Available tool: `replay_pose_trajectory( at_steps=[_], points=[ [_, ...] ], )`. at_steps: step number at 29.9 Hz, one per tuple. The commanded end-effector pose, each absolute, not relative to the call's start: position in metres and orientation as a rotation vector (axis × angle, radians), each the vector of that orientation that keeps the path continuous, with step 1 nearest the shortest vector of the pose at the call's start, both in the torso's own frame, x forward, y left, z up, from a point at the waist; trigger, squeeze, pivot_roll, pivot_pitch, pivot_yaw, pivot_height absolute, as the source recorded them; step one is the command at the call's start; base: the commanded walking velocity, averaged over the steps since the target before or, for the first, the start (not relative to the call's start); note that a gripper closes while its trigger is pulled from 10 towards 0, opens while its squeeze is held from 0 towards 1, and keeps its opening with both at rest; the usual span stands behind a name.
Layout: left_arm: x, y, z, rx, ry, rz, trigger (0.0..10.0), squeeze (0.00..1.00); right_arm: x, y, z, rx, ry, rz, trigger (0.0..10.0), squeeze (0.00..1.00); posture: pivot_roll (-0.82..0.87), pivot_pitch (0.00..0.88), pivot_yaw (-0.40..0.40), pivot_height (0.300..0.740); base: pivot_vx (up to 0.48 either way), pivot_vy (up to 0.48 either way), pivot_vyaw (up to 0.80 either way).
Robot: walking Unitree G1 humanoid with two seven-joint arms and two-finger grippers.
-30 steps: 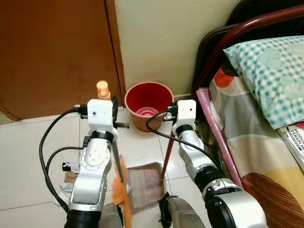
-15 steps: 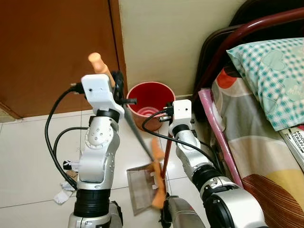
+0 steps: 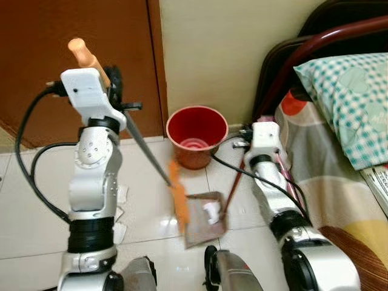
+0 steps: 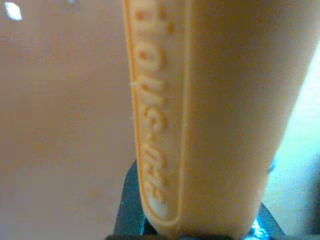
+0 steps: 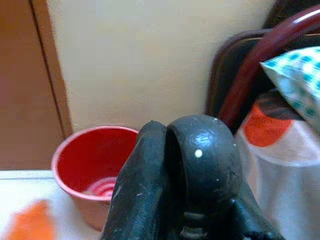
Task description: Sweep floor
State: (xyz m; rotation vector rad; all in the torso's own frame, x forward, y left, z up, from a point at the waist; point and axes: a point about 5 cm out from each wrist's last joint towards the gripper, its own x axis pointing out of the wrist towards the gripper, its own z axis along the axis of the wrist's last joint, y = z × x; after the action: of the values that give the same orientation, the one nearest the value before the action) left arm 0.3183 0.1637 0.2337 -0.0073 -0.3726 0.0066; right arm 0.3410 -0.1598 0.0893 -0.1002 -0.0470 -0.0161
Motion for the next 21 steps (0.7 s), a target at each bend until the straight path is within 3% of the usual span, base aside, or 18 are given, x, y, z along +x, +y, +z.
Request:
replay_pose_trajectory(
  at_steps=[1,8,13,21],
  points=[
    [0.312,0.163,0.231,-0.001,-0.383,-0.009,10.0,0.0,0.333,-0.172,0.083,-0.095,-0.019,-0.039,10.0,0.0,0.03,0.083,-0.009,0.74,0.0,0.0,0.0],
    [0.297,0.164,0.166,0.114,-0.215,-0.072,10.0,0.0,0.307,-0.199,0.071,-0.068,0.063,-0.103,10.0,0.0,0.0,0.043,-0.009,0.74,0.0,0.0,0.0],
    [0.291,0.158,0.148,0.145,-0.173,-0.118,10.0,0.0,0.297,-0.203,0.072,-0.046,0.114,-0.113,10.0,0.0,-0.03,0.031,-0.021,0.74,0.0,0.0,0.0],
    [0.283,0.142,0.129,0.083,-0.122,-0.124,10.0,0.0,0.258,-0.215,0.051,0.011,0.4,-0.059,10.0,0.0,-0.03,0.016,-0.02,0.74,0.0,0.0,0.0]
  ],
)
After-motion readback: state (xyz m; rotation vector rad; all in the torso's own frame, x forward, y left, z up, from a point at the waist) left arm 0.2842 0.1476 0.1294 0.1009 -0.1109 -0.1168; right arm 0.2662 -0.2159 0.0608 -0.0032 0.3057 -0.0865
